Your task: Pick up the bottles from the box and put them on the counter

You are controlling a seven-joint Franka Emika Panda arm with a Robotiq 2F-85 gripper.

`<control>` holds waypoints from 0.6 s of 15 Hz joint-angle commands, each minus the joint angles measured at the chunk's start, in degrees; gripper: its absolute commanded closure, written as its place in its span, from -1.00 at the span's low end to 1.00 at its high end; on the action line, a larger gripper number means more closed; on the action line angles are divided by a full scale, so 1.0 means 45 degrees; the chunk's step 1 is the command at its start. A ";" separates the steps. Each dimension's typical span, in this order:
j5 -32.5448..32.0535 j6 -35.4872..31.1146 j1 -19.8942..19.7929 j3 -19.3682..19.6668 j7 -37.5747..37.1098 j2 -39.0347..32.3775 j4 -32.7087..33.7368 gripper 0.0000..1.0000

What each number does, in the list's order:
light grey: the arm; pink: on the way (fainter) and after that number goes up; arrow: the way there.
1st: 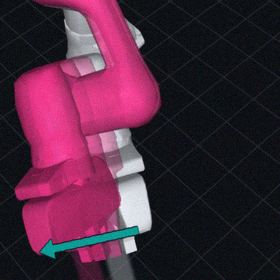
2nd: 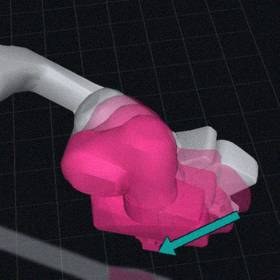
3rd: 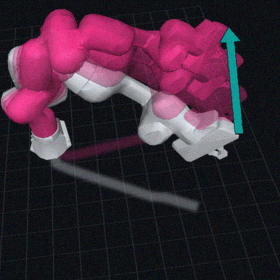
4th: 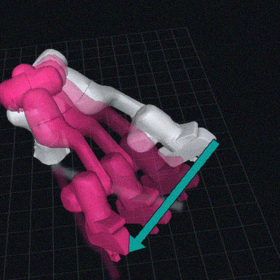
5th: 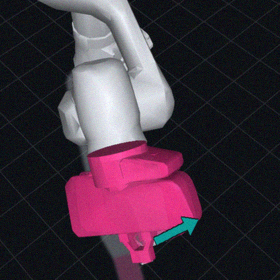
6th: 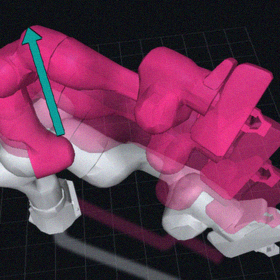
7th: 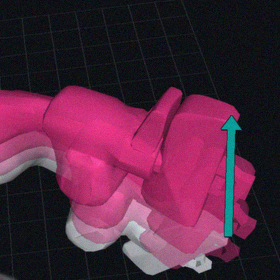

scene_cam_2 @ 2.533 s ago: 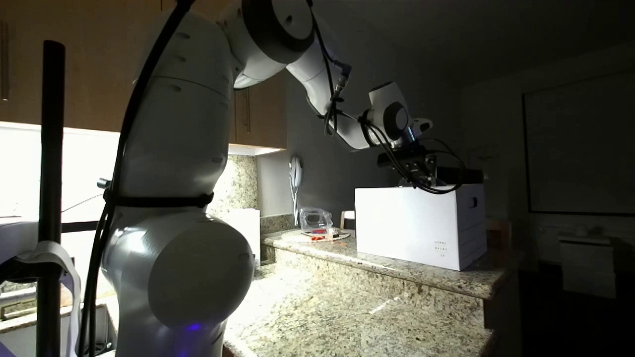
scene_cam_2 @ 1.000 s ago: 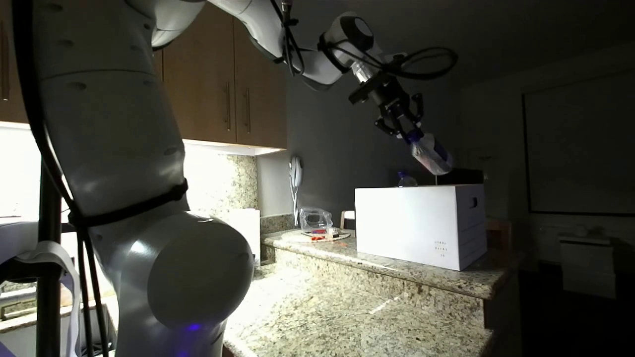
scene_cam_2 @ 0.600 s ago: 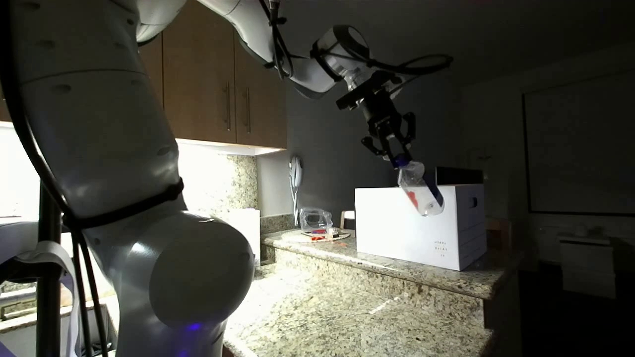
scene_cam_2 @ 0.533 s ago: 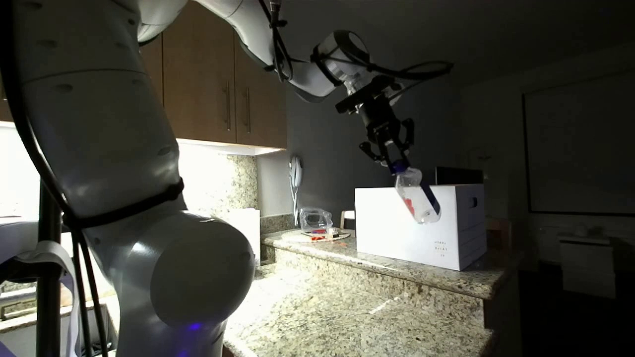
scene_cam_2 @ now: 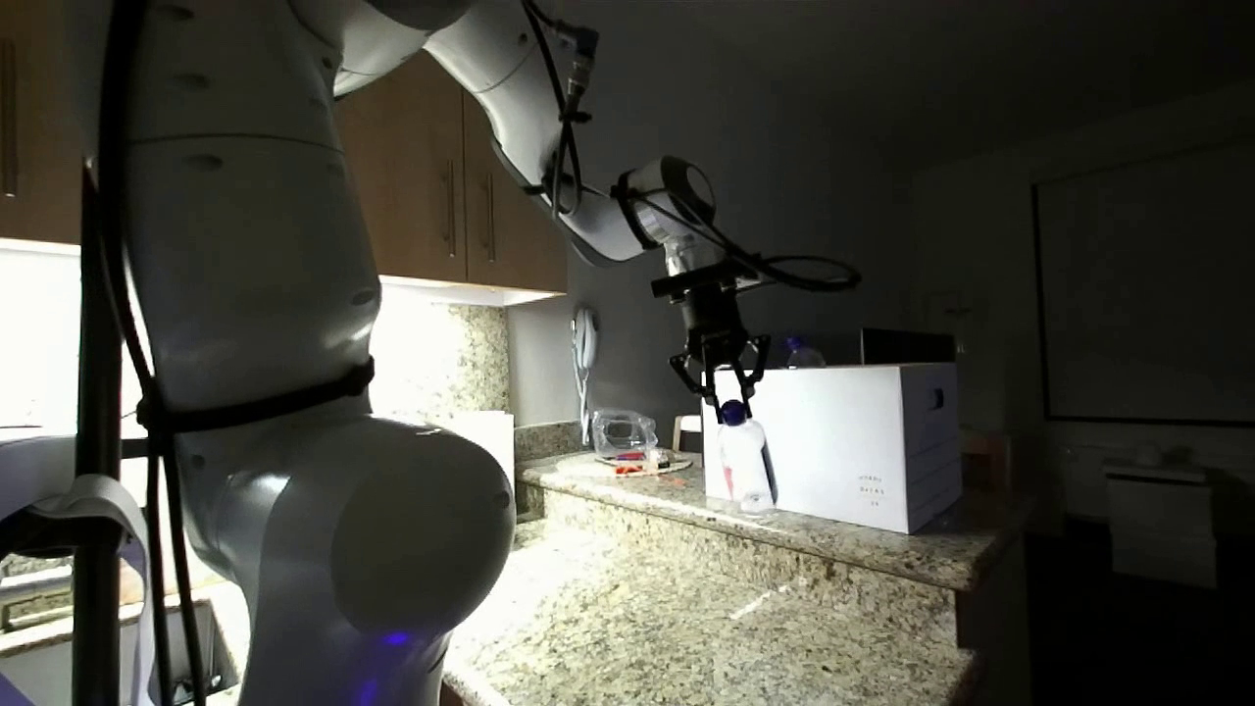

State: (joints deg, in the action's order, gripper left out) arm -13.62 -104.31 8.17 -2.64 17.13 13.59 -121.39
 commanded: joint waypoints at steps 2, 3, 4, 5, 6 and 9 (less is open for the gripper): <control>0.0996 -0.1371 0.0406 -0.0405 0.1330 -0.1231 -0.0013 0.71; 0.1087 -0.1329 0.0474 -0.0532 0.1515 -0.1609 0.0128 0.71; 0.1053 -0.1169 0.0538 -0.0681 0.1698 -0.2029 0.0244 0.71; 0.0941 -0.0979 0.0592 -0.0829 0.1867 -0.2409 0.0364 0.71; 0.0795 -0.0772 0.0642 -0.0990 0.1997 -0.2759 0.0495 0.71; 0.0197 -0.0247 0.0775 -0.1456 0.2344 -0.3729 0.0895 0.71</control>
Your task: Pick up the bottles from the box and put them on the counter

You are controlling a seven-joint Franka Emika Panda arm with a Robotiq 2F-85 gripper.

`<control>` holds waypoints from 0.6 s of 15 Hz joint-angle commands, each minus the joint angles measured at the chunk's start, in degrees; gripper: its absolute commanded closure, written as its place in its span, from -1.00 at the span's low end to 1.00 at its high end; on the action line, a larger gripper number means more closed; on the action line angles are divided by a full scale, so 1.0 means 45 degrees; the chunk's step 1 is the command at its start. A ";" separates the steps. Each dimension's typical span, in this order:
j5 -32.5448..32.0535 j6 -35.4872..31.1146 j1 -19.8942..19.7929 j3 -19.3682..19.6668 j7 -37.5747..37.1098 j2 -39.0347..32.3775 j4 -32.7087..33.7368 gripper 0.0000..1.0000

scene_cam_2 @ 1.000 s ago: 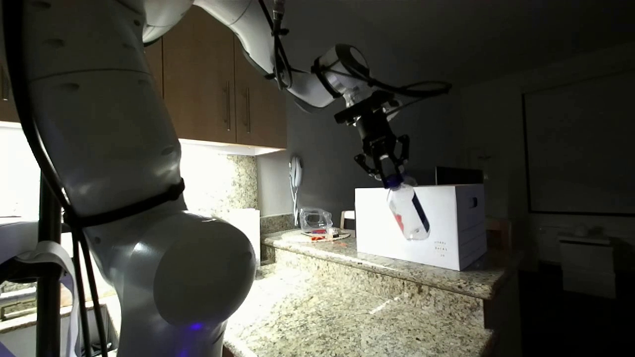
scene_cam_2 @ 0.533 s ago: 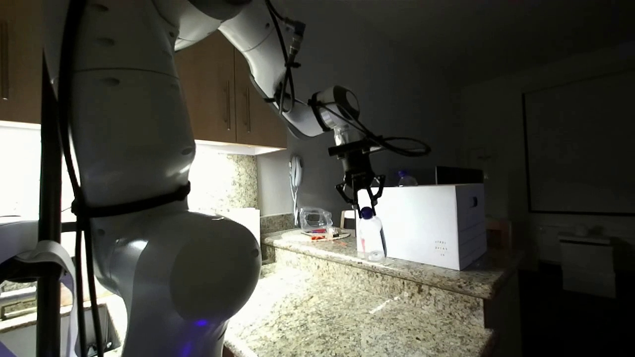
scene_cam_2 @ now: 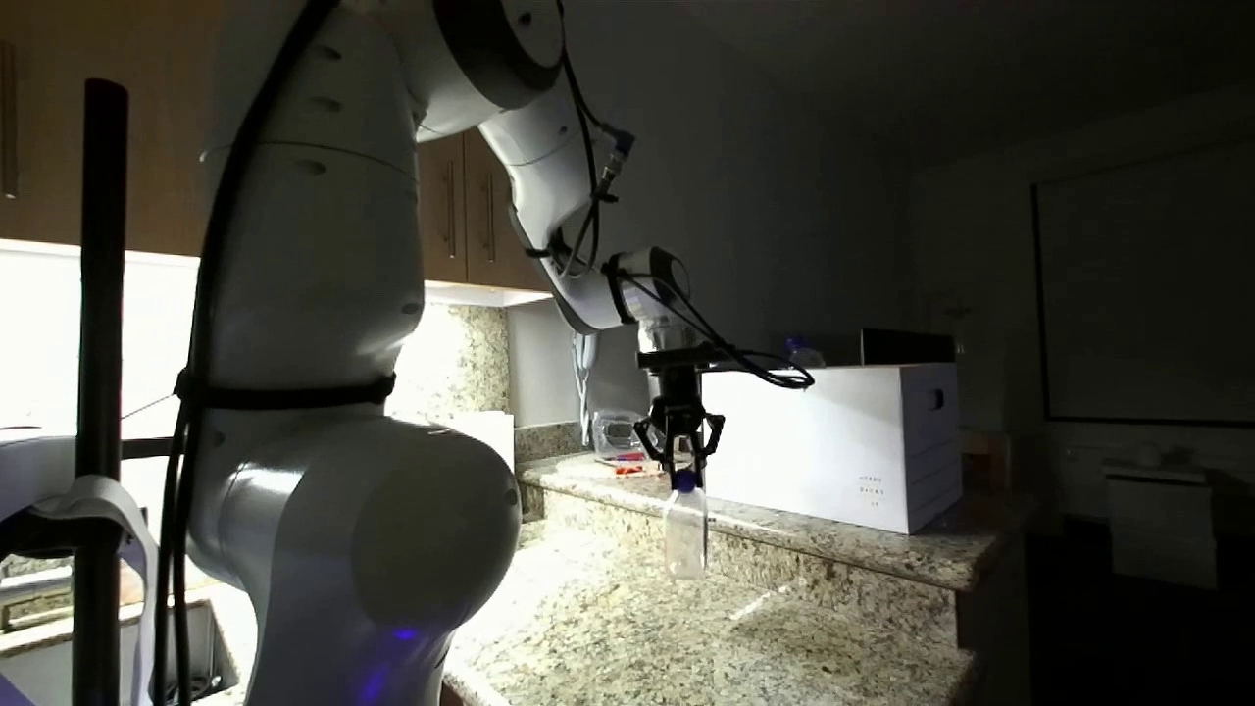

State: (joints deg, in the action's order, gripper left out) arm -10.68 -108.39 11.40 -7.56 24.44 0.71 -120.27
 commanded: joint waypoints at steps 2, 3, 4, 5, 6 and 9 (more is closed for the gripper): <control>-0.1072 0.0917 0.0175 -0.0651 0.0834 -0.1382 0.0933 0.71; -0.1499 0.1085 0.0248 -0.0780 0.0835 -0.1619 0.1103 0.71; -0.1997 0.1309 0.0354 -0.0893 0.0794 -0.1858 0.1311 0.71; -0.2405 0.1535 0.0437 -0.0999 0.0788 -0.2076 0.1523 0.71; -0.2891 0.1772 0.0546 -0.1093 0.0803 -0.2297 0.1734 0.71; -0.4171 0.2335 0.0867 -0.1336 0.0823 -0.2840 0.2307 0.71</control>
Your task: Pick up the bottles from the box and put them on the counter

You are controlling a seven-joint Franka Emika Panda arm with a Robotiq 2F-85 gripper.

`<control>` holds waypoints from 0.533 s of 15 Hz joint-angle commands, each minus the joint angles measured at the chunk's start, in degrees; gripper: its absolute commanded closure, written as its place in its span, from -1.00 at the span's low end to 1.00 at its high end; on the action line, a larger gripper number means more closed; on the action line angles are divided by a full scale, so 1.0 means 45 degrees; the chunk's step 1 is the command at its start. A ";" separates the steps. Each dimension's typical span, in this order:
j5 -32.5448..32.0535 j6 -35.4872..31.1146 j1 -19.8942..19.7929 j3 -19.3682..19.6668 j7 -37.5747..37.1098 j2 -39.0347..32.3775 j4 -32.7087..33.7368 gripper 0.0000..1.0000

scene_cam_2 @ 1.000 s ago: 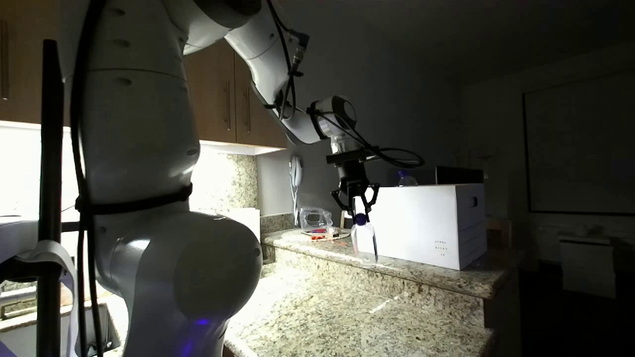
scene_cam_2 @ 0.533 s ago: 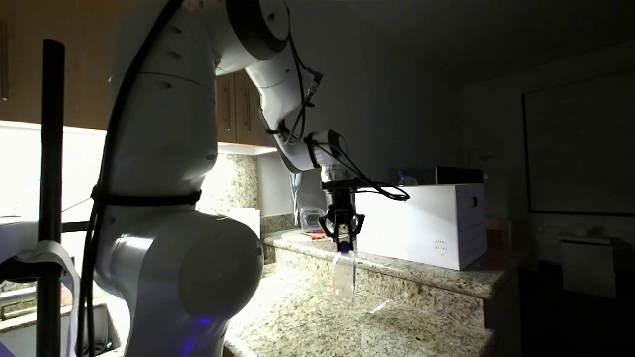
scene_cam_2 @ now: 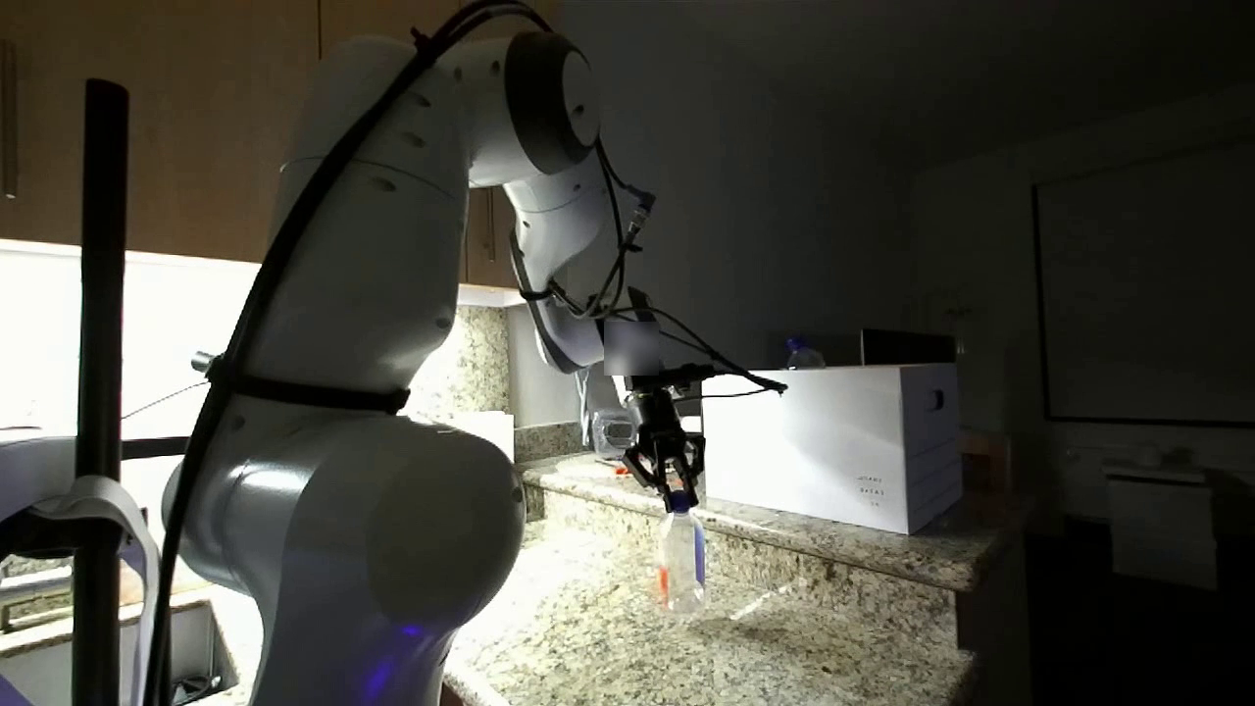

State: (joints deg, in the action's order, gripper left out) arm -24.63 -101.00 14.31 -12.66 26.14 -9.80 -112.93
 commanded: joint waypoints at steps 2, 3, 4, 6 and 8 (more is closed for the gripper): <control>-0.1701 0.0846 0.0391 -0.0287 0.0483 -0.0772 0.0932 0.72; -0.1940 0.0929 0.0452 -0.0315 0.0509 -0.0890 0.1042 0.72; -0.2175 0.1000 0.0513 -0.0332 0.0520 -0.1014 0.1125 0.72; -0.2596 0.1204 0.0585 -0.0375 0.0569 -0.1247 0.1278 0.72; -0.3033 0.1475 0.0646 -0.0396 0.0641 -0.1471 0.1322 0.72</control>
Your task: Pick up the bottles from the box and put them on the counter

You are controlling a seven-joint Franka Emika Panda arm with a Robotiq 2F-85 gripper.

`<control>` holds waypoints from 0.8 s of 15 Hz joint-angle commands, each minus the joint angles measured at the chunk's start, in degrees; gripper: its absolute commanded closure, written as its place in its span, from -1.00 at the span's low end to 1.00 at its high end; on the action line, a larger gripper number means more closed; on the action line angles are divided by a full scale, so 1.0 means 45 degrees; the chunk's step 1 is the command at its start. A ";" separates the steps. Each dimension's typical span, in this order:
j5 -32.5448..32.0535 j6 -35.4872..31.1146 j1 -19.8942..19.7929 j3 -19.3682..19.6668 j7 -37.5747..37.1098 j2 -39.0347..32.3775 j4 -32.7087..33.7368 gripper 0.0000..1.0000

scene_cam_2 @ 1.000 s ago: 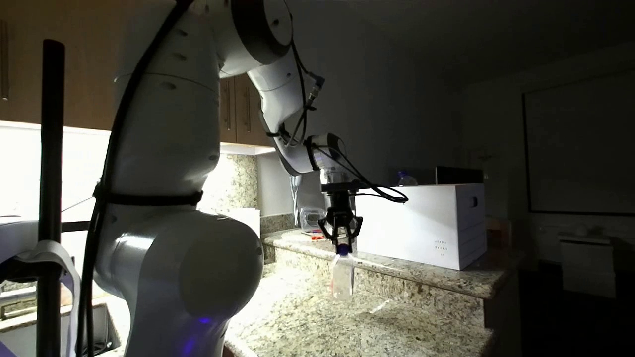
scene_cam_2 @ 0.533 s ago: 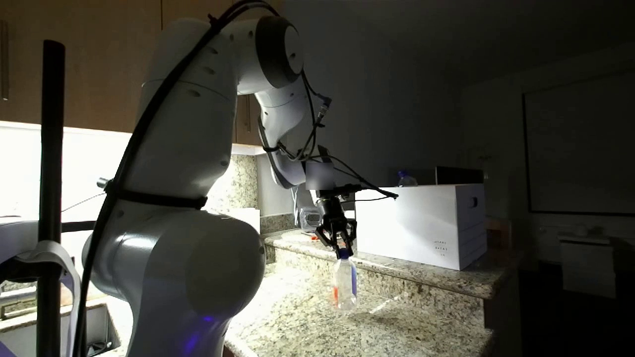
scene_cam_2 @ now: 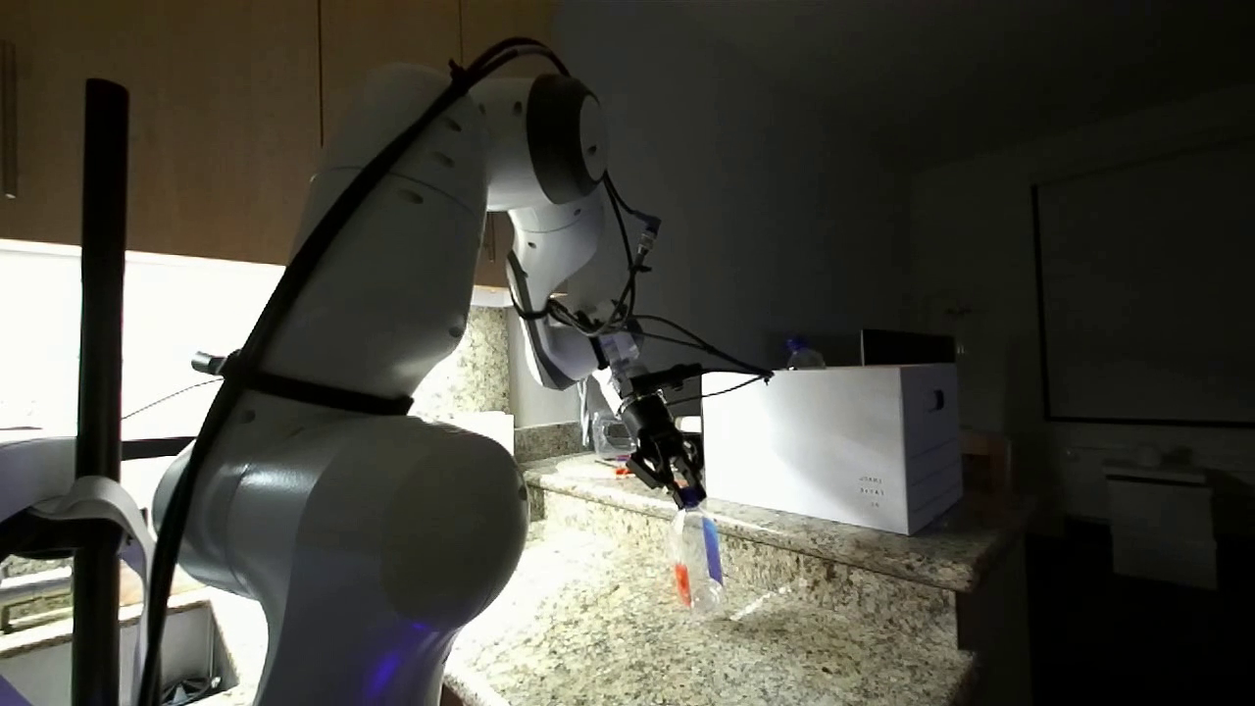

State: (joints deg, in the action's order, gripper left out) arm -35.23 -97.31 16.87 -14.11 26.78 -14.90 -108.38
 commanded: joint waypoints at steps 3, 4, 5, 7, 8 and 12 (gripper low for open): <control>-0.0976 0.0783 0.0070 -0.0144 0.0539 -0.0580 0.0337 0.72; -0.0984 0.0720 0.0059 -0.0161 0.0539 -0.0627 0.0342 0.72; -0.0990 0.0726 0.0065 -0.0177 0.0542 -0.0672 0.0361 0.72; -0.0942 0.0724 0.0061 -0.0189 0.0562 -0.0717 0.0354 0.72; -0.0882 0.0739 0.0049 -0.0193 0.0577 -0.0735 0.0370 0.69; -0.0814 0.0776 0.0039 -0.0202 0.0550 -0.0739 0.0379 -0.45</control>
State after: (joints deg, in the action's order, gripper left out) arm -38.63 -95.72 17.32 -14.47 27.24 -18.09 -107.60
